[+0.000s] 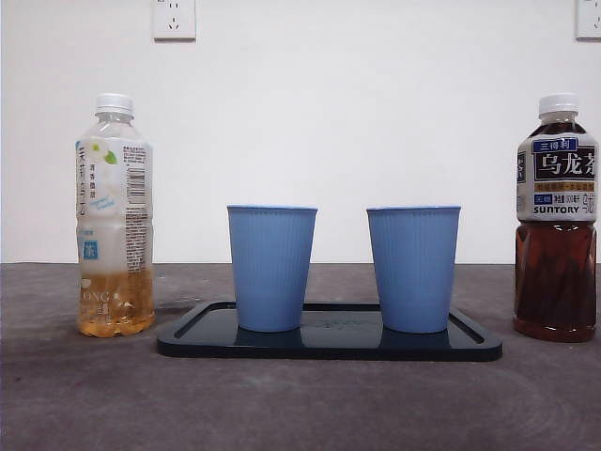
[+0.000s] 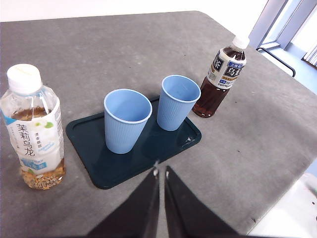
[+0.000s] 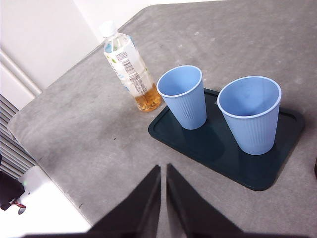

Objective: Pour the drink into the cup

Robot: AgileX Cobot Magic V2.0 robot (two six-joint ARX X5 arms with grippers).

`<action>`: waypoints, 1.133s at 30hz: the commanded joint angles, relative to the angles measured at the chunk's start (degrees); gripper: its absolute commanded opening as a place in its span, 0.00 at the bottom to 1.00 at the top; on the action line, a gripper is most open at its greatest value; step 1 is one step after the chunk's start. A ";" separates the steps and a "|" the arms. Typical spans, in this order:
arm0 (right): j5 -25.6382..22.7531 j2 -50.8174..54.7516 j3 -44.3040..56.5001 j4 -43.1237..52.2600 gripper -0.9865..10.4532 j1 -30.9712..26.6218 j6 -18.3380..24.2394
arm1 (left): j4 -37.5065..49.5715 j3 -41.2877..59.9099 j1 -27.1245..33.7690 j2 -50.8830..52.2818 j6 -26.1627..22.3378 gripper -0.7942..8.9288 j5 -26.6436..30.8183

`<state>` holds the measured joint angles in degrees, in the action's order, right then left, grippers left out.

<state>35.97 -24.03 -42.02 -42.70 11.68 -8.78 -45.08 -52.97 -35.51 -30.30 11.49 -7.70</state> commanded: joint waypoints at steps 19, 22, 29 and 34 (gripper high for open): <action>0.07 -0.17 -0.74 0.33 0.10 0.24 0.46 | 40.09 45.33 29.42 21.35 -1.68 0.10 -0.24; 0.04 -0.17 -0.74 0.33 0.10 0.24 0.46 | 40.33 49.92 32.39 24.55 -1.79 0.10 -0.22; 0.07 -0.17 -0.74 0.42 0.10 0.24 0.46 | 37.31 52.28 34.97 27.89 -2.47 0.10 1.99; 0.04 -0.17 -0.74 0.42 0.10 0.24 0.46 | 37.29 52.28 34.97 28.63 -2.43 0.10 1.97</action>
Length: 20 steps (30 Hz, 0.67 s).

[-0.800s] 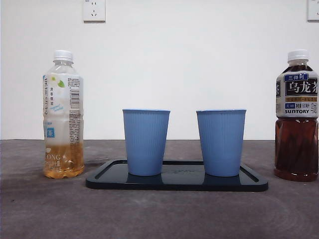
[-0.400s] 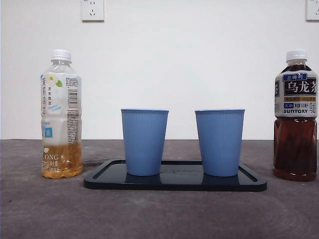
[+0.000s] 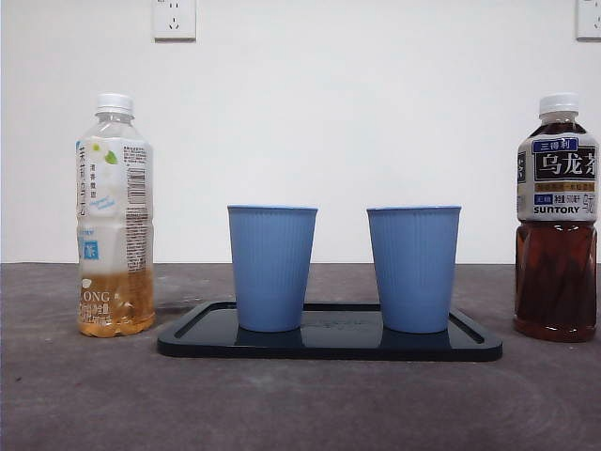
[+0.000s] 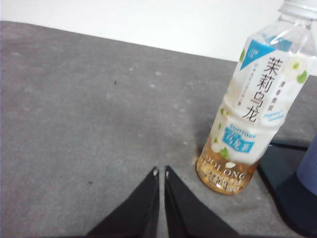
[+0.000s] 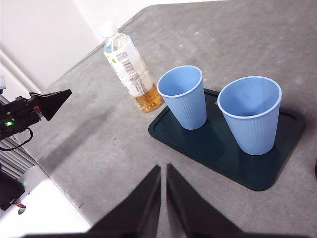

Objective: Pour the drink into the cup

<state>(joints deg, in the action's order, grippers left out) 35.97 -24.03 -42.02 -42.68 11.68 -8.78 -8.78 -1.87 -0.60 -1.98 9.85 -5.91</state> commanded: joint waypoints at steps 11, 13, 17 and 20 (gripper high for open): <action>0.07 -0.17 -0.74 0.39 0.10 0.24 0.46 | 0.98 1.18 0.07 0.31 -0.79 0.10 0.17; 0.07 -0.17 -0.74 0.39 0.10 0.24 0.48 | 0.98 1.18 0.07 0.31 -0.79 0.10 0.17; -2.36 0.20 -0.59 0.55 0.10 -0.39 1.97 | 1.01 1.18 0.07 0.31 -0.79 0.10 0.17; -9.49 1.57 1.40 2.16 0.10 -2.75 5.09 | 1.01 1.18 0.07 0.31 -0.79 0.10 0.17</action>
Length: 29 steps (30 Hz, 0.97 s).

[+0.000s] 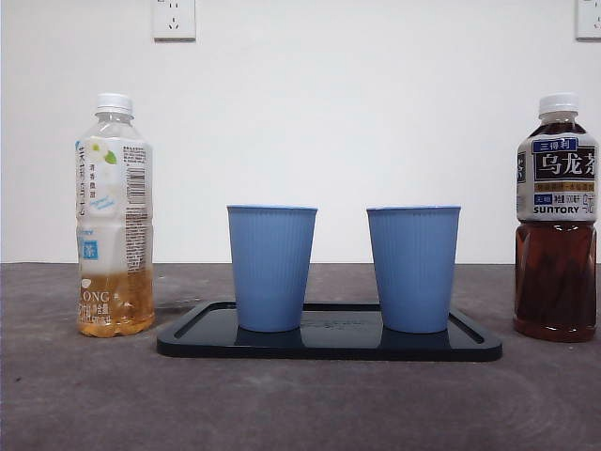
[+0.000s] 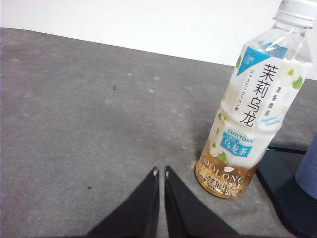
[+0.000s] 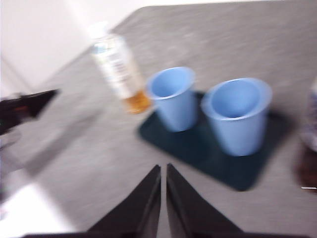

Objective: Pour the drink into the cup

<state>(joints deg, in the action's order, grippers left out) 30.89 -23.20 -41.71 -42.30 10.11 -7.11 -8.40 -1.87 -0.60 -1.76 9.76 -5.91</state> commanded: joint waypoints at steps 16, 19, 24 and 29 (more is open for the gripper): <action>-32.48 22.10 38.27 30.23 0.10 -6.97 6.43 | 0.63 1.18 0.07 0.09 -0.70 0.10 0.17; -32.37 22.97 40.59 30.82 0.10 -6.97 6.47 | 0.61 1.18 0.04 0.09 -0.70 0.10 0.17; -32.41 22.99 40.65 31.39 0.10 -6.97 7.02 | 0.66 1.18 0.04 0.09 -0.70 0.10 0.17; -32.44 22.99 40.63 32.11 0.10 -6.97 7.02 | 0.63 1.18 0.07 0.09 -0.70 0.10 0.17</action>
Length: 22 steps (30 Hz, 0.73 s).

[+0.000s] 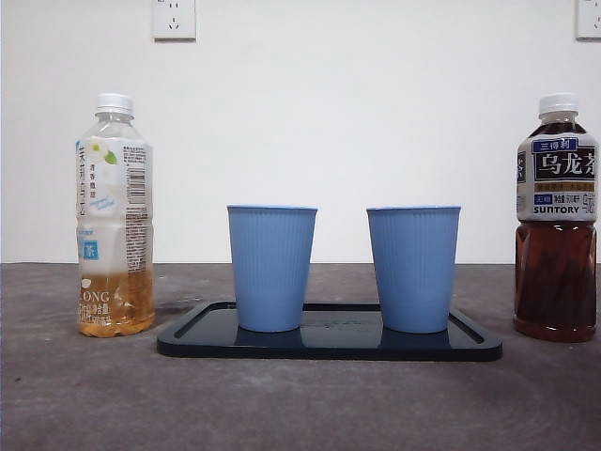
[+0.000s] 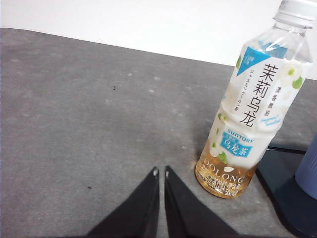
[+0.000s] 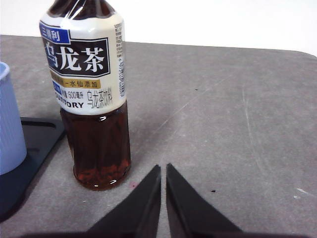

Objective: Pour the drink into the cup

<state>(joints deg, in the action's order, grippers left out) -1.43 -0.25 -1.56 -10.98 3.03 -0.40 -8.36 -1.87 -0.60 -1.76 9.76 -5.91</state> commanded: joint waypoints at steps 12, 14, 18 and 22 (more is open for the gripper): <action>-0.11 0.04 0.46 1.99 0.10 0.11 0.31 | 0.59 1.18 0.07 0.09 -0.70 0.10 0.17; -0.11 0.04 0.46 1.99 0.10 0.11 0.31 | 0.59 1.18 0.07 0.09 -0.70 0.10 0.17; -0.11 0.04 0.46 1.99 0.10 0.11 0.31 | 0.59 1.18 0.07 0.09 -0.70 0.10 0.17; -0.11 0.04 0.46 1.99 0.10 0.11 0.31 | 0.59 1.18 0.07 0.09 -0.70 0.10 0.17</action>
<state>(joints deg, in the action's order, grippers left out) -1.43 -0.25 -1.43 -9.63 3.03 -0.38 -8.36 -1.87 -0.60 -1.76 9.76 -5.91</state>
